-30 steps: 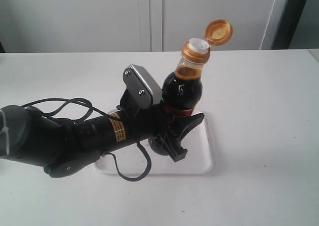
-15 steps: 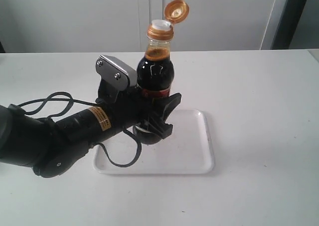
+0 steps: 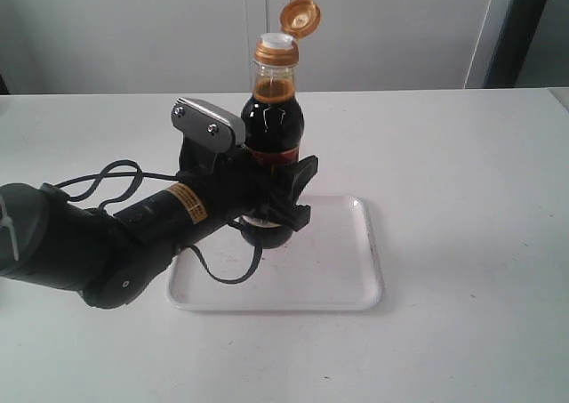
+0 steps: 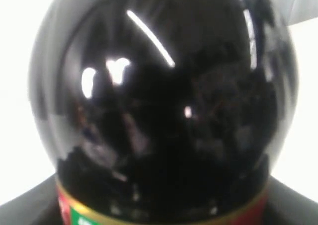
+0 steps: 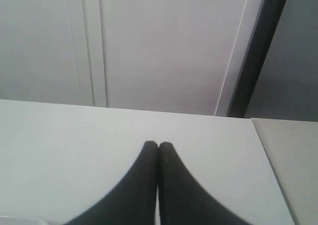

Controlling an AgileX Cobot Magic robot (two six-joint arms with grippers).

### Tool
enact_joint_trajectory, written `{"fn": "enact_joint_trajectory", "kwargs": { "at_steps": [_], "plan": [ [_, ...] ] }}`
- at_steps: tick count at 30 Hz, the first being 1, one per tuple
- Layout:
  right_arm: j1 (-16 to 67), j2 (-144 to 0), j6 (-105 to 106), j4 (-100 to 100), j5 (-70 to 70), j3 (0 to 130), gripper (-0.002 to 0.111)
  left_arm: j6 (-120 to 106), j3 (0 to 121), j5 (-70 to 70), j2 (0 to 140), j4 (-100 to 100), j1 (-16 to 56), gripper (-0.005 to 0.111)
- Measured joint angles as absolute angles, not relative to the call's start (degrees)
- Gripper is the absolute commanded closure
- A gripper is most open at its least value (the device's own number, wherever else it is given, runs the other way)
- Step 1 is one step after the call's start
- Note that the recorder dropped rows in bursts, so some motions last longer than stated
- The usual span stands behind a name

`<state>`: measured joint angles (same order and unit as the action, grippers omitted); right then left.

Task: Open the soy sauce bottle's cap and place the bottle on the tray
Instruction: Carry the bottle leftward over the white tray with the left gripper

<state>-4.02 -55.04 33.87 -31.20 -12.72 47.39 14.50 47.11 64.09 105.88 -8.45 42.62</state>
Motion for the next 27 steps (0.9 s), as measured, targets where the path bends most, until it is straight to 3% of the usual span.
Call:
{"fn": "enact_joint_trajectory", "kwargs": {
  "at_steps": [27],
  "plan": [
    [-4.0,-56.0,33.9,-32.7,-12.7,47.4,0.108,13.9,52.7,64.6,114.2,-7.2,42.6,0.107]
  ]
}}
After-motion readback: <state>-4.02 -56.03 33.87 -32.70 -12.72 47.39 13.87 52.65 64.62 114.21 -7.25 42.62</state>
